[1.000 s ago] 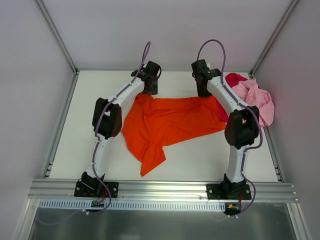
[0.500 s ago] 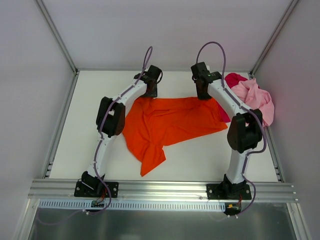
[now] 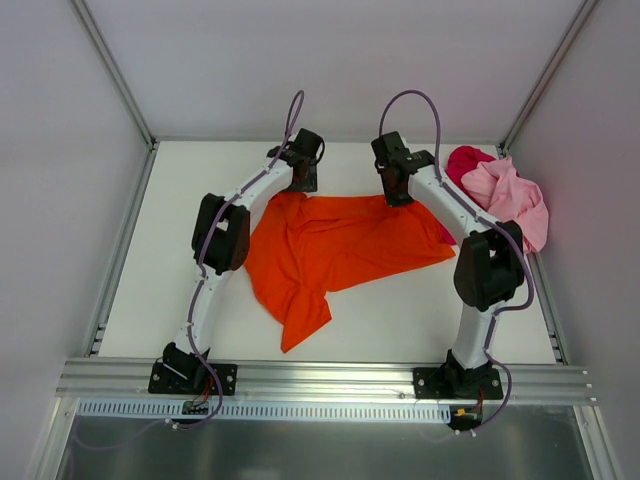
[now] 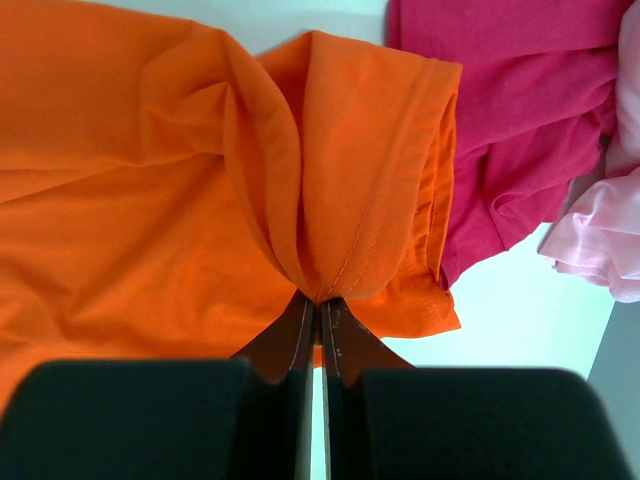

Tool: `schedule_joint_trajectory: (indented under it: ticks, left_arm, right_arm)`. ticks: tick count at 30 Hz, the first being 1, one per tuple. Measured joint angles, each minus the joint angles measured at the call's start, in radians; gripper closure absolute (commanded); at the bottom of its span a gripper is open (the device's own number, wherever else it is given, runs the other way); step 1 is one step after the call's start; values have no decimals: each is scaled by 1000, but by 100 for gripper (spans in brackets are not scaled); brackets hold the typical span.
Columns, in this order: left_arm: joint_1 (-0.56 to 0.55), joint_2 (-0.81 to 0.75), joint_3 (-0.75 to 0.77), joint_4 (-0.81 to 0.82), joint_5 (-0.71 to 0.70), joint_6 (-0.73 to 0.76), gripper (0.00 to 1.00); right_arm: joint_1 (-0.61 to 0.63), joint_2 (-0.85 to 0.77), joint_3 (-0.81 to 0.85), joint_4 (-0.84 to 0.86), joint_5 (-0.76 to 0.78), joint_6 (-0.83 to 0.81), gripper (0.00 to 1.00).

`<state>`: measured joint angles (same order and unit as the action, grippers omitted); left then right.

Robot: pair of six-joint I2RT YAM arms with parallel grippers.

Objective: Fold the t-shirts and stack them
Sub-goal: Fold the flattened tshirt in 1/3 of the way

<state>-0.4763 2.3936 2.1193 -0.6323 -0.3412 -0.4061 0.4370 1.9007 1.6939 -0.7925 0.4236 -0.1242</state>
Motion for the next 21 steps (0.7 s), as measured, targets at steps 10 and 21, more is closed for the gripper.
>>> schedule_joint_trajectory:
  ticks: [10,21]
  left_arm:
    - [0,0,16,9,-8,2,85]
    - [0,0,19,7,-16,3,100]
  right_arm:
    - [15,0,0,3,-10,-10,99]
    - [35,0,0,3,-10,-19,99]
